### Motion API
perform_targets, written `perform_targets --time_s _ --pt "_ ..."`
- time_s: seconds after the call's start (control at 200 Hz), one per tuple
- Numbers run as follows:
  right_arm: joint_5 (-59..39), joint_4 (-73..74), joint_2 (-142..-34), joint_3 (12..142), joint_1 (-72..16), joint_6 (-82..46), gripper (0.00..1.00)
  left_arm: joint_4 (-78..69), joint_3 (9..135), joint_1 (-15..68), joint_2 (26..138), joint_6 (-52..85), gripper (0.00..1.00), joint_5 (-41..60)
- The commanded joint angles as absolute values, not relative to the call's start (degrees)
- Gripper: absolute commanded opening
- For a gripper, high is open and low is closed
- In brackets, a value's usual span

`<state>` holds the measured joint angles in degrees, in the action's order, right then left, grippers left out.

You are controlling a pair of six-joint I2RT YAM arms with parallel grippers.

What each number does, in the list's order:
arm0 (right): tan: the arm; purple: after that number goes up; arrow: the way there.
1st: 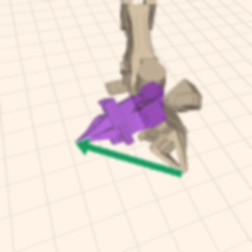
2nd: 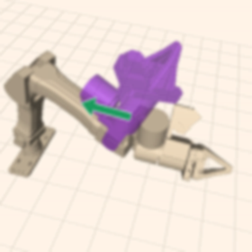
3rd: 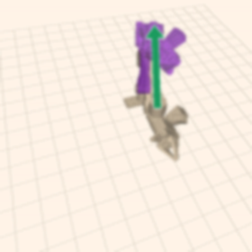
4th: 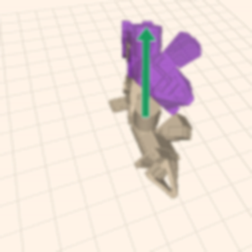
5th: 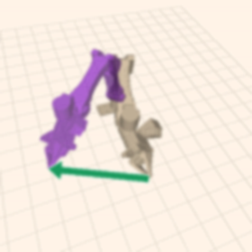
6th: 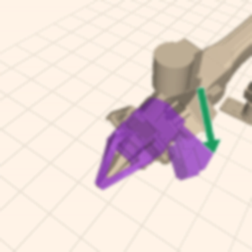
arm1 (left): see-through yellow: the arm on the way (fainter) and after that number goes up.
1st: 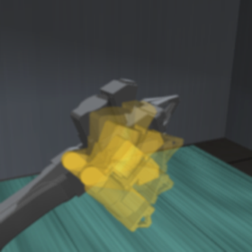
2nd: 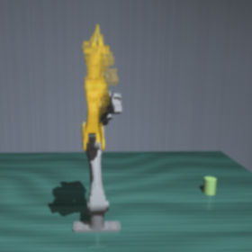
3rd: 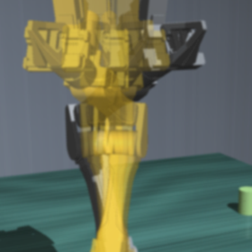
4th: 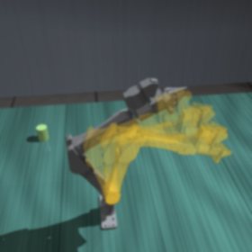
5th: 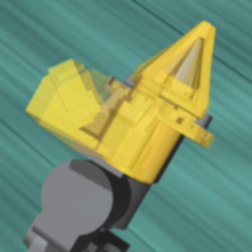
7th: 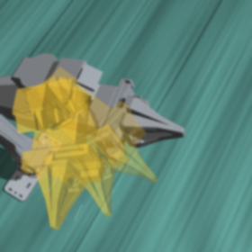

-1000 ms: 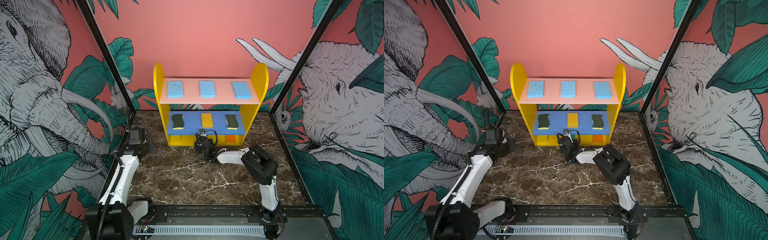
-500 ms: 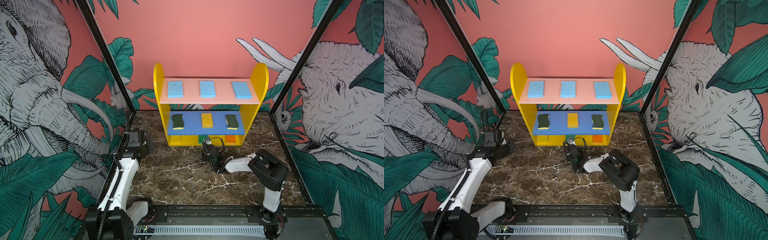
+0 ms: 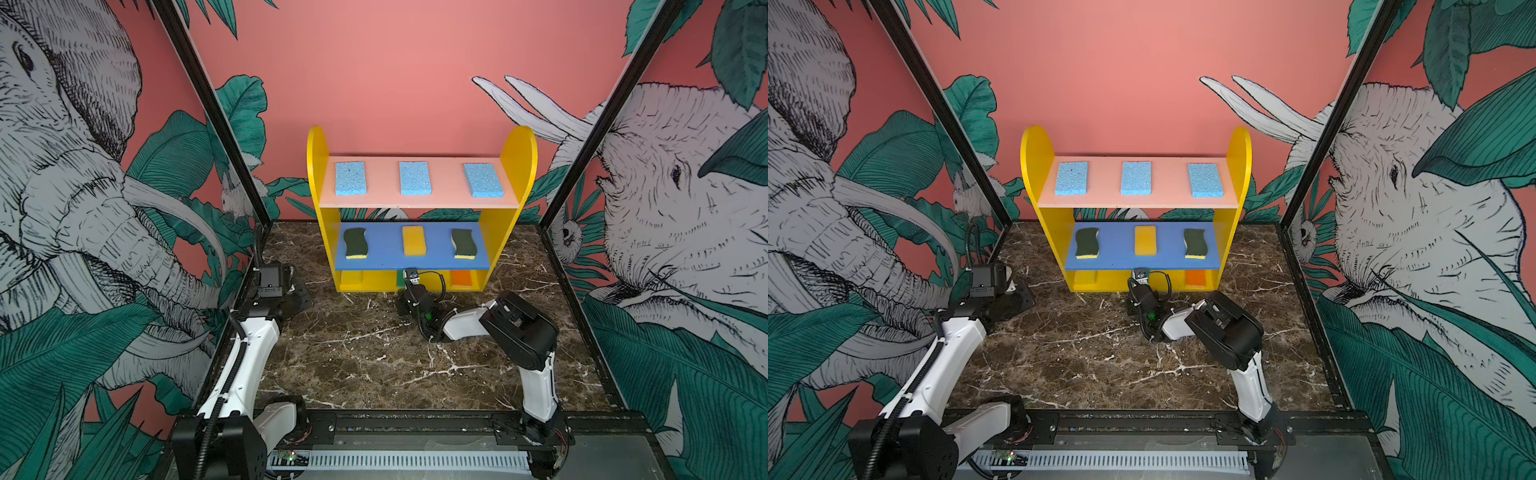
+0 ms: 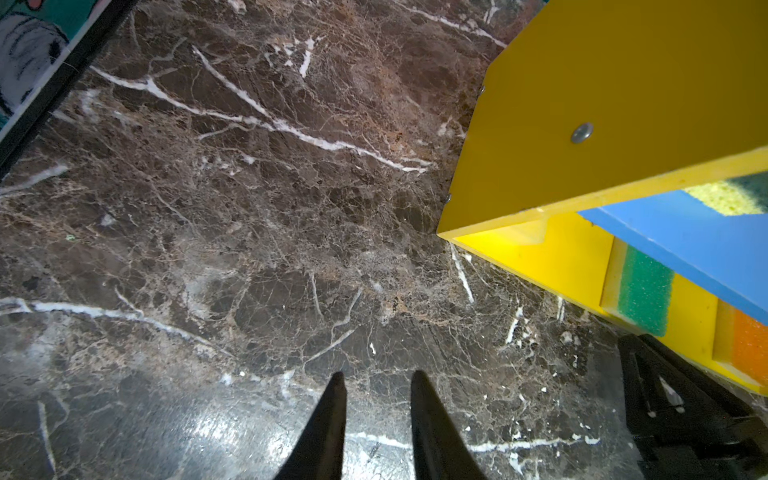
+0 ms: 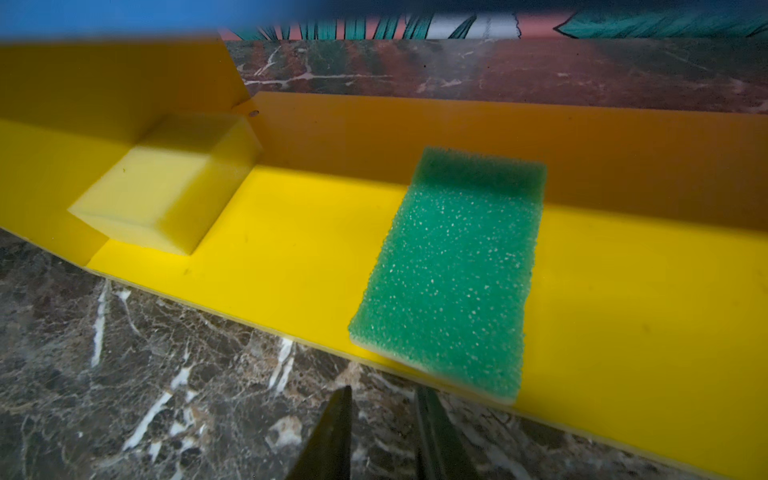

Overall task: Place and organize the cleaning sponges onto the shelf
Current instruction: 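Push the green sponge into the bottom shelf compartment with the right gripper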

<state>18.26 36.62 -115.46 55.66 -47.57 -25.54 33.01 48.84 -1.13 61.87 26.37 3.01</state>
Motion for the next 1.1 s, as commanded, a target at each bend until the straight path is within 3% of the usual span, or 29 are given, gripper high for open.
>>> perform_targets --time_s 0.0,0.425,0.87,1.095 --pt "19.2 38.7 -116.8 57.2 -47.1 -26.9 0.30 31.7 48.5 -1.4 61.9 27.0 0.29 4.1" --pt "21.1 35.6 -119.7 59.9 -45.8 -28.1 0.31 32.5 48.8 -1.4 60.5 26.9 0.29 3.5" --pt "24.2 36.9 -112.3 53.7 -48.5 -25.2 0.30 32.9 47.9 -1.4 58.9 27.2 0.29 3.7" --pt "24.0 37.0 -114.1 54.0 -49.0 -26.4 0.31 32.7 47.9 -1.4 58.9 27.0 0.29 4.2"
